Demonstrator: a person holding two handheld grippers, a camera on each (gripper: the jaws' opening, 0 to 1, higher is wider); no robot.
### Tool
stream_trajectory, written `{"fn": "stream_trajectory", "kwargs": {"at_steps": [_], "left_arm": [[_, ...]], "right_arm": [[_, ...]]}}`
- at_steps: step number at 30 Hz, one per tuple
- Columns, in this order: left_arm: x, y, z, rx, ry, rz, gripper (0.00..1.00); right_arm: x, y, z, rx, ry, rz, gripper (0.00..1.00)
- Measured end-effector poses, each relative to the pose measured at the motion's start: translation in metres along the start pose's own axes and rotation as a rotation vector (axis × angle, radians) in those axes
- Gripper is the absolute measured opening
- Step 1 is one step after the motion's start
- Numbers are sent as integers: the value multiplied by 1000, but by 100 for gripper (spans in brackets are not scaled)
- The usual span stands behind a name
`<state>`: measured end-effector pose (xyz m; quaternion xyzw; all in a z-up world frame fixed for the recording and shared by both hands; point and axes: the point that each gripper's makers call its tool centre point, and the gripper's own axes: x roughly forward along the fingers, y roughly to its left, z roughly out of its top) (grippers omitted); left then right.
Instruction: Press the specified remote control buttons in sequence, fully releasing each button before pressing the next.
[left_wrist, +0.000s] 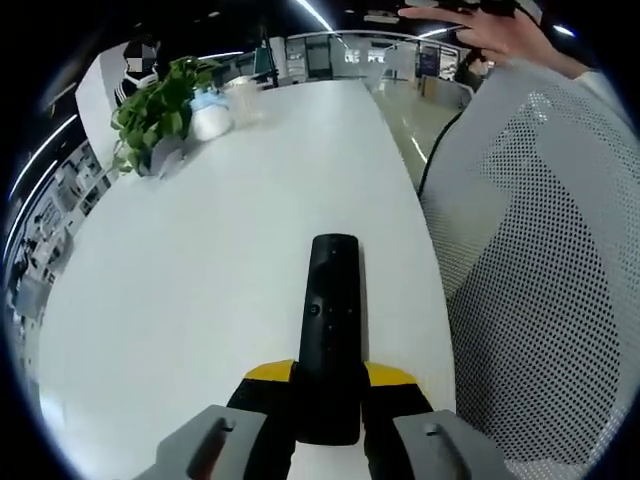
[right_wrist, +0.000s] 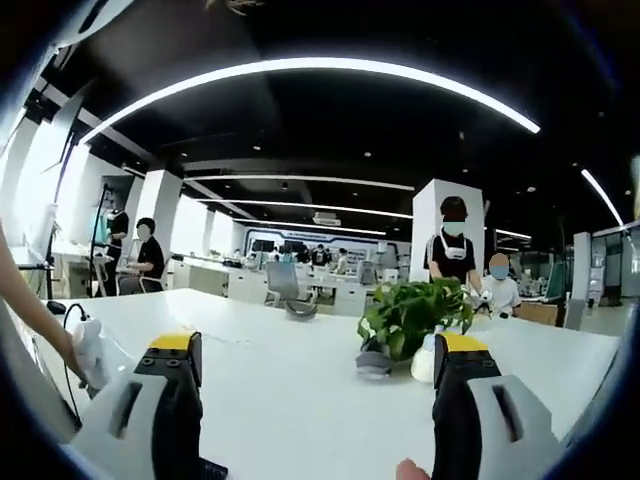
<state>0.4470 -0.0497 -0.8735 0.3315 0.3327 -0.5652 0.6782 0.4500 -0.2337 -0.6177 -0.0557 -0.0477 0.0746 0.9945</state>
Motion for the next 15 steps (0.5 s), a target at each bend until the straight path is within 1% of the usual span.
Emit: {"fn": "stream_trajectory", "kwargs": {"at_steps": [3,4,6,8,9,10,11,14,15], "left_arm": [[-1,11,-2,-7,-1,12,24],[-1,13,-2,-5,0,13,24],[-1,17,-3,3,6,21,24],[-1,24,-4,12,14,32,24],[-1,27,-5,12,16,34,24],[-1,31,-6,13,18,35,24],[-2,33,-6,12,18,35,24],[-2,41,-8,5,17,48,24],[-2,46,-8,0,17,57,24]], "right_arm": [[-1,-1,2,-22,-7,-11,98],[-1,-1,3,-20,-8,-12,97],[-2,-1,8,-5,-33,-11,95],[-1,-2,4,-12,-11,-17,96],[0,-2,0,-16,16,-15,96],[0,-1,-2,-9,26,-8,95],[0,0,-7,12,59,-4,93],[0,-1,-10,21,75,0,86],[-1,-1,-9,18,73,2,82]]}}
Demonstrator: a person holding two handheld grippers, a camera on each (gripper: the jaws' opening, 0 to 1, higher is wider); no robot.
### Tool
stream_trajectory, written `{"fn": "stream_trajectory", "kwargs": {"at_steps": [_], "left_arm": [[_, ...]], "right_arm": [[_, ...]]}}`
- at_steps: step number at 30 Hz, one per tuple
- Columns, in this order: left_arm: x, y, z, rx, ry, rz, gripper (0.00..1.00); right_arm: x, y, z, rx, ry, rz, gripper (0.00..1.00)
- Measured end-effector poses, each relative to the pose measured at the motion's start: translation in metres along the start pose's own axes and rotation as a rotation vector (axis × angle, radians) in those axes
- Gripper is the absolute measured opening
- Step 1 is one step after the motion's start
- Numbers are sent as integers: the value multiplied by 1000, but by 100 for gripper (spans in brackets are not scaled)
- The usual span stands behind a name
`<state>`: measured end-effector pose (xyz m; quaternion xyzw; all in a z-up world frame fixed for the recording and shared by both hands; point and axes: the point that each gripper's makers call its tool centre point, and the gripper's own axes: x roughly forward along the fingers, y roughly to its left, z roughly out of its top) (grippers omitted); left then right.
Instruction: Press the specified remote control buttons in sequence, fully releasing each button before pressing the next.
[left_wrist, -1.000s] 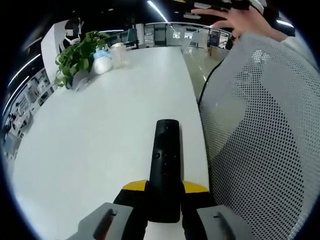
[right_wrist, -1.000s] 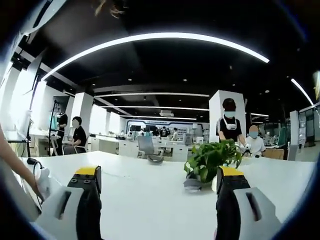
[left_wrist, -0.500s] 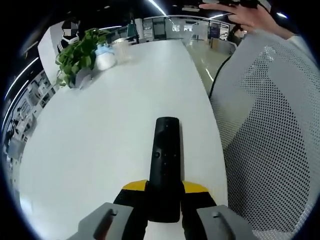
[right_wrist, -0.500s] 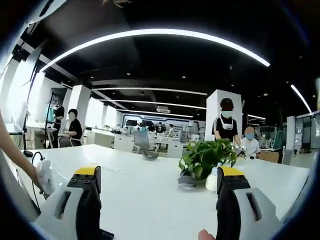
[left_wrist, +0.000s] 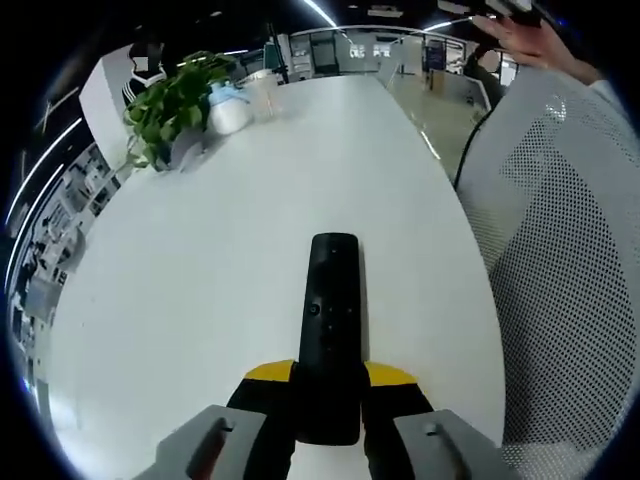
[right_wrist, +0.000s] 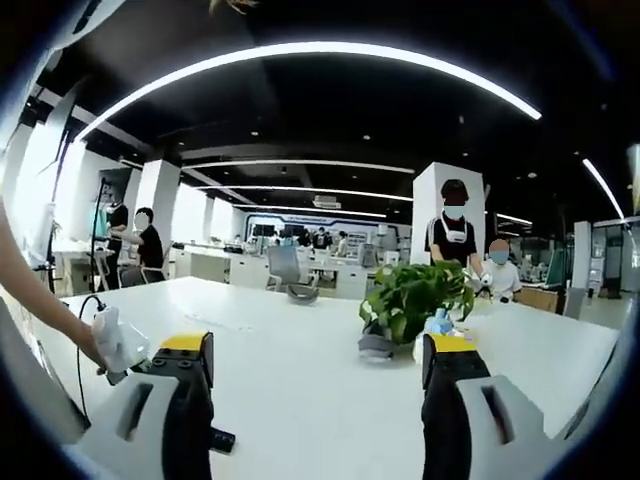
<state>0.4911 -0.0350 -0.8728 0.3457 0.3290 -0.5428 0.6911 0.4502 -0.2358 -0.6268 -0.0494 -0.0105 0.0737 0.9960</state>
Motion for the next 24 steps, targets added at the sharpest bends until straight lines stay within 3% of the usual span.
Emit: {"fn": "stream_trajectory", "kwargs": {"at_steps": [2,11,24], "left_arm": [[0,7,-2,-15,-2,9,24],[2,30,-8,0,16,36,24],[1,55,-9,33,44,51,24]], "right_arm": [[-2,1,3,1,-12,5,76],[0,5,-2,-35,17,15,81],[0,1,-8,-22,41,10,75]]}}
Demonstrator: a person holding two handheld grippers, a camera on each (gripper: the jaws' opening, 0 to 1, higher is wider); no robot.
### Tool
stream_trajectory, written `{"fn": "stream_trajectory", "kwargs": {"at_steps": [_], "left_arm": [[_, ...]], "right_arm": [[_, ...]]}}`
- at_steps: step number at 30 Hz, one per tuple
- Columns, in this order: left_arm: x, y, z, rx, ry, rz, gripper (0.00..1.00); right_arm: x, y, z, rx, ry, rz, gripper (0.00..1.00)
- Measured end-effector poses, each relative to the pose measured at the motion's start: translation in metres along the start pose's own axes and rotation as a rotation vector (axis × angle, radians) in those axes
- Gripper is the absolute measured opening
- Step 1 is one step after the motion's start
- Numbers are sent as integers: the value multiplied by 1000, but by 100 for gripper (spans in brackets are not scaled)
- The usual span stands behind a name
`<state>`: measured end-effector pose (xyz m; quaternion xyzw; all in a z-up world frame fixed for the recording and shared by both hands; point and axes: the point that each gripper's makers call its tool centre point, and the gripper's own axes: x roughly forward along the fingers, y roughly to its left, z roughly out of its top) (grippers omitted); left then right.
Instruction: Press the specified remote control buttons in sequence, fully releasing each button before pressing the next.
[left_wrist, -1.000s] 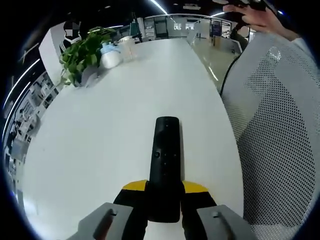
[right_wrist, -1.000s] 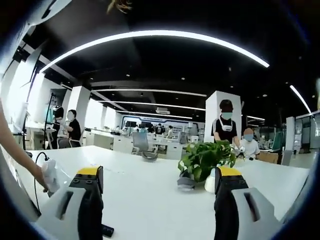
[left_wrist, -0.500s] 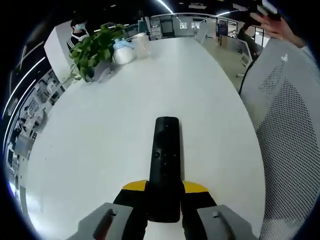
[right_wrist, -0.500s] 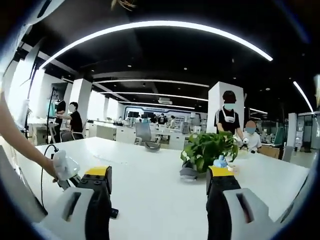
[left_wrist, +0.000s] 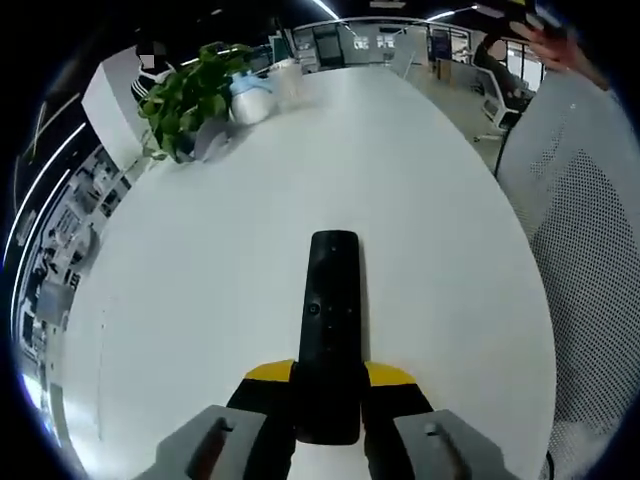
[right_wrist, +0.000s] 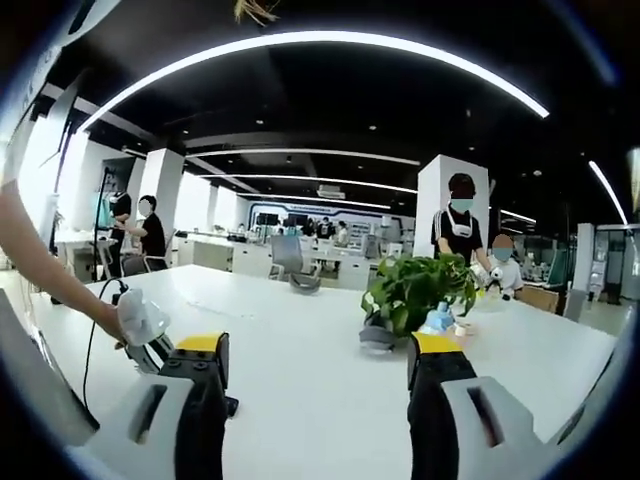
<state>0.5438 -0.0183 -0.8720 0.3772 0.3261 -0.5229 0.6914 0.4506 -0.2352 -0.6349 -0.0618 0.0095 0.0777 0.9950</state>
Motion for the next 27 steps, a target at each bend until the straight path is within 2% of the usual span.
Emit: {"fn": "stream_trajectory", "kwargs": {"at_steps": [6,16,27], "left_arm": [[-1,17,-2,28,33,17,24],[3,33,4,49,22,36,23],[6,67,11,98,37,68,23]], "right_arm": [[0,2,-3,-7,15,7,74],[1,2,-8,-15,43,6,70],[2,2,-13,-18,73,8,67]]}}
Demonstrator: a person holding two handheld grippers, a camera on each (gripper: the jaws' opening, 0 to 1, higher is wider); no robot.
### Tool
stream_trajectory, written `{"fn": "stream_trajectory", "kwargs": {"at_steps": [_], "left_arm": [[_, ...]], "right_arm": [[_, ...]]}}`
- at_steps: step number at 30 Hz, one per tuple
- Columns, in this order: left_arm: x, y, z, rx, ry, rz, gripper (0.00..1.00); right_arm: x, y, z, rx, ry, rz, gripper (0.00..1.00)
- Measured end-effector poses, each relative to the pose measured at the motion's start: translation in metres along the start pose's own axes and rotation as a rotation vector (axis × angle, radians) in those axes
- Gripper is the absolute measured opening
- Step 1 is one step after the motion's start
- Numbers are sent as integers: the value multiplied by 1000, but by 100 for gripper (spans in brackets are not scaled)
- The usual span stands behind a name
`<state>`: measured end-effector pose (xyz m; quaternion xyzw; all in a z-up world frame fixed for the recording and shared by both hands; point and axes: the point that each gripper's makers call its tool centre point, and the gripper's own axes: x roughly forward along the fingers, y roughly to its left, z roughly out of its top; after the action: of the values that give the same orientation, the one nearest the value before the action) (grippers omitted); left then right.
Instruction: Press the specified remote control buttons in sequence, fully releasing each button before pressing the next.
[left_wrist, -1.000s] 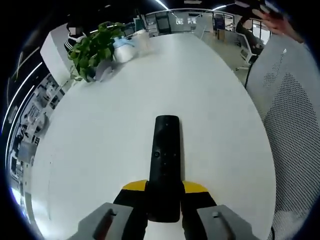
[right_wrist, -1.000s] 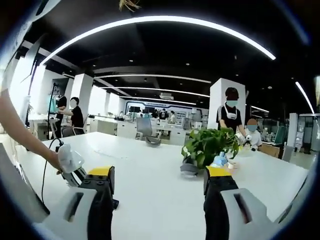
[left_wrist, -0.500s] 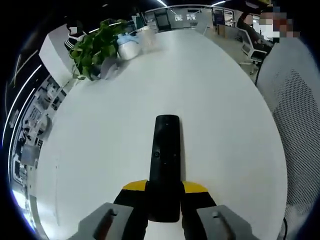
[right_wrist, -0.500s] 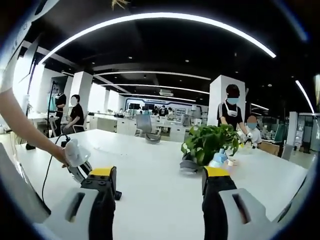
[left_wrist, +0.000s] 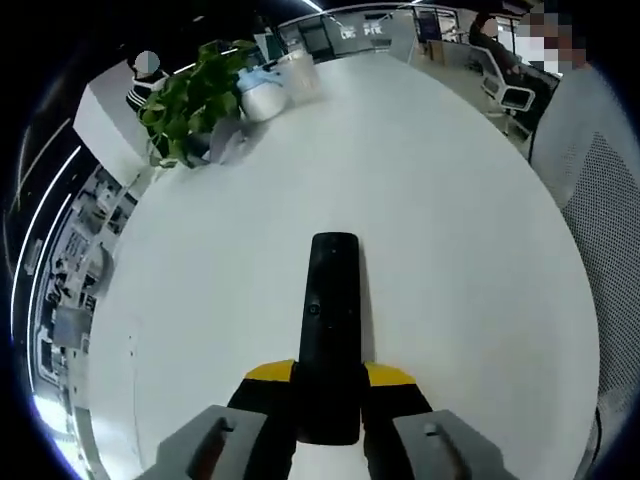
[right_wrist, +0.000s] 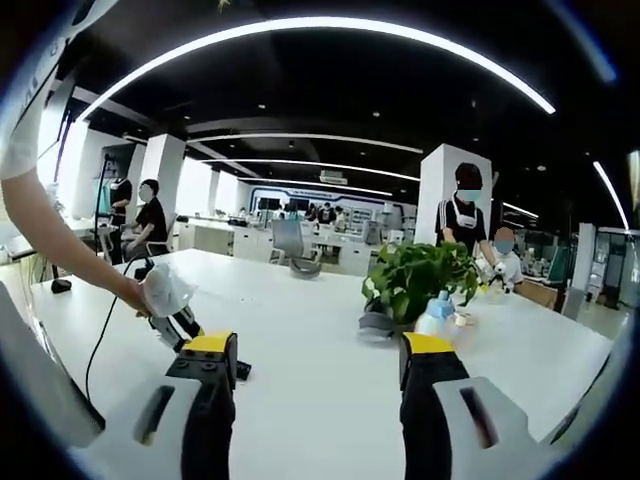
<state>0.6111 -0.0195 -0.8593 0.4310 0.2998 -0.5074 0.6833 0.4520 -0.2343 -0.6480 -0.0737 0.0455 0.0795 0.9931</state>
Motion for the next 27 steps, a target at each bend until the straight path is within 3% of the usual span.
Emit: {"fn": "stream_trajectory", "kwargs": {"at_steps": [6,27], "left_arm": [[2,17,2,44,15,16,23],[18,59,-4,49,43,45,23]], "right_arm": [[1,0,-2,-5,14,2,66],[3,-2,-11,-21,63,-7,63]]}}
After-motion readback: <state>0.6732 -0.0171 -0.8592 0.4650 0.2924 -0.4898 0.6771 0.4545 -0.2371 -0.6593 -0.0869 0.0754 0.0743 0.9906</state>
